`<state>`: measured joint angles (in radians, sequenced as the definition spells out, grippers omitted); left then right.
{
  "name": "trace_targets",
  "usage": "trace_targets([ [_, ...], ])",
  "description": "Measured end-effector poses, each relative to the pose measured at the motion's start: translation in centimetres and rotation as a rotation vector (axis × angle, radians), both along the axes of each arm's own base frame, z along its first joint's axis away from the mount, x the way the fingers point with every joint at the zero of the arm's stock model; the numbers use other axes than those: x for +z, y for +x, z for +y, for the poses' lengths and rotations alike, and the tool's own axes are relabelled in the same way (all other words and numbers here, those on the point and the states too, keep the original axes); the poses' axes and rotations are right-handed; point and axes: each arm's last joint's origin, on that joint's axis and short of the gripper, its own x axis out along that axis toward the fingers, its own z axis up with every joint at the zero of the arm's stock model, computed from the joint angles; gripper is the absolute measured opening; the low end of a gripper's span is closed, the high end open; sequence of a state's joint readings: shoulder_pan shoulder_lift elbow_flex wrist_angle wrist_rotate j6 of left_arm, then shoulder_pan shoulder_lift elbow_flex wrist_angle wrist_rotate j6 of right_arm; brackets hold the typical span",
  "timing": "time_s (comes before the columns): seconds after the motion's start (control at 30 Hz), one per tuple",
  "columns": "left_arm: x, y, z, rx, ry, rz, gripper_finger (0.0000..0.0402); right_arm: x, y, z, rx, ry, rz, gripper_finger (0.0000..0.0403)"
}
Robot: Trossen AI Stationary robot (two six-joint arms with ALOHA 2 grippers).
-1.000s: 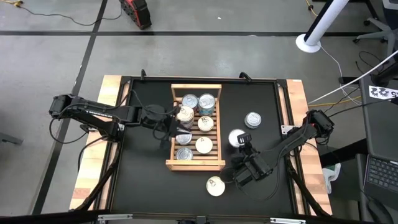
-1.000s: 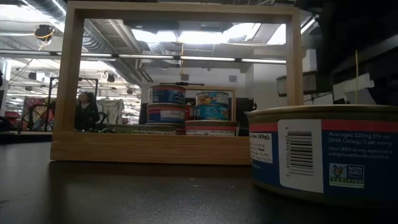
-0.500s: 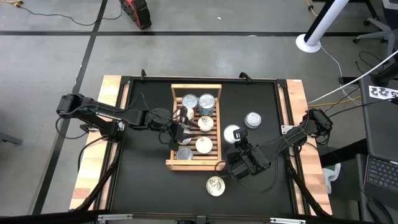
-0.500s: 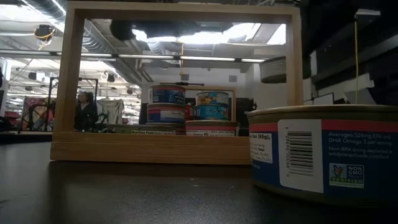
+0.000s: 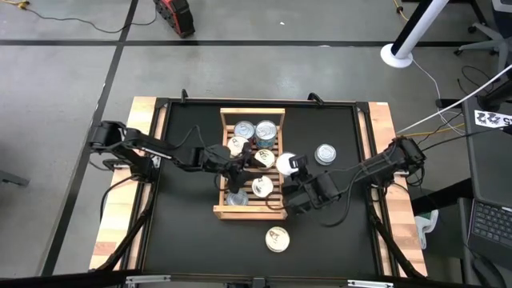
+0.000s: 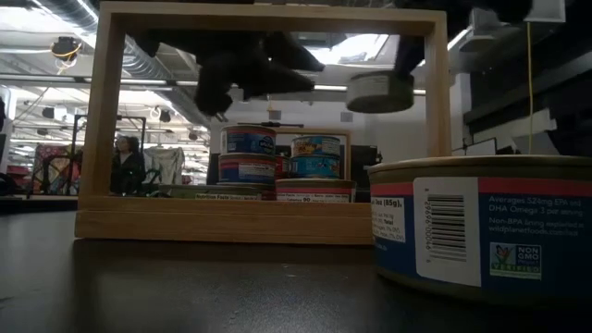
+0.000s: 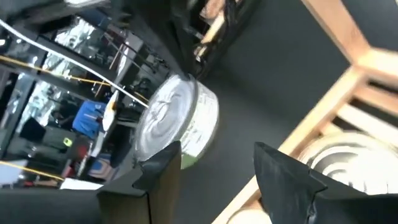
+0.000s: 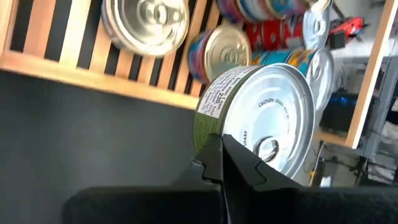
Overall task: Stack canned seafood by type on shelf
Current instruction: Stack the green tuna can on top of the other green tuna can on the shelf
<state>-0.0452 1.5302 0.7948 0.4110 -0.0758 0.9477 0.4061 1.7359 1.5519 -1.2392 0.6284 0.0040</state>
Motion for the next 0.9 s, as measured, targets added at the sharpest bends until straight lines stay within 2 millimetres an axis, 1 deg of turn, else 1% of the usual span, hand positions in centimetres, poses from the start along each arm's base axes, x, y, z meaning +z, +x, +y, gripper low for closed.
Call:
trace_targets([
  [0.13,-0.5,0.2,0.1,-0.004,0.081,0.018,0.0198,0.5,0.9,-0.7,0.017,0.029,-0.026,0.0],
  [0.4,-0.3,0.2,0.1,-0.005,0.148,0.001,0.0198,0.7,2.3,-2.0,0.055,0.123,-0.057,0.0],
  [0.57,-0.3,0.3,0.1,-0.011,0.164,-0.001,0.0198,0.8,2.9,-2.7,0.053,0.145,-0.097,0.0],
  [0.9,-0.3,0.2,0.1,-0.024,0.202,0.009,0.0198,1.1,3.6,-2.7,0.086,0.152,-0.144,0.0],
])
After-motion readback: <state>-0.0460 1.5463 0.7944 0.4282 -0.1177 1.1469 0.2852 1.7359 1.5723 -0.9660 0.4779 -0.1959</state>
